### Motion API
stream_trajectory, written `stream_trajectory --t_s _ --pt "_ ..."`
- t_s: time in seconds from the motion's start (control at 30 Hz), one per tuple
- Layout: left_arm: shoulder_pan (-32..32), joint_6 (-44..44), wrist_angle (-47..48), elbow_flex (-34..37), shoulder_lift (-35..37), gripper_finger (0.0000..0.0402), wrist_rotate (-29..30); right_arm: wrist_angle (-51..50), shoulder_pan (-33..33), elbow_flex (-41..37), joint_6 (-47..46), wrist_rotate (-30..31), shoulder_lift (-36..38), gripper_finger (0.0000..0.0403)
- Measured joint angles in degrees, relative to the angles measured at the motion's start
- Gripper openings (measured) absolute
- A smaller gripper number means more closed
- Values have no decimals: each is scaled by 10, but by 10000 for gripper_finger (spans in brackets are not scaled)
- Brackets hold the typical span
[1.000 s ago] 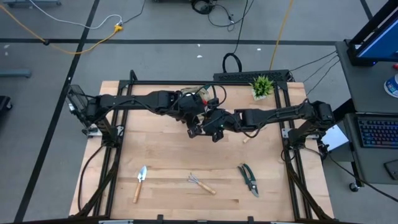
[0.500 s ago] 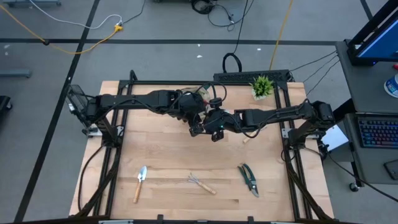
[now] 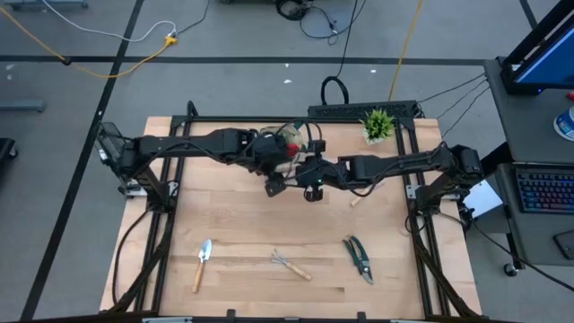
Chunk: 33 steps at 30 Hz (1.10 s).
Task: Pick & Place Garden tools in Gardening bag
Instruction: Put the top trowel into the gardening bag
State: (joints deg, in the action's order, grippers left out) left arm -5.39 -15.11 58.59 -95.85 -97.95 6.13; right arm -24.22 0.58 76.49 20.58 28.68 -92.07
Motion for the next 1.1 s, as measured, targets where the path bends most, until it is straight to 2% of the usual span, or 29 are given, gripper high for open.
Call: stream_trajectory --t_s 0.27,0.43,0.6,0.83,1.1 --pt "0 -22 108 0 37 293 33 -22 -21 0 -65 1 0 60" --pt "3 -55 161 0 49 294 75 -23 -31 0 -91 3 0 60" --pt "6 -65 163 23 59 294 90 -25 -33 0 -90 19 2 60" --pt "6 -92 49 150 114 294 56 -9 -33 0 -103 30 21 60" --pt "7 -136 -125 309 237 294 29 28 -33 -2 -120 27 53 60"
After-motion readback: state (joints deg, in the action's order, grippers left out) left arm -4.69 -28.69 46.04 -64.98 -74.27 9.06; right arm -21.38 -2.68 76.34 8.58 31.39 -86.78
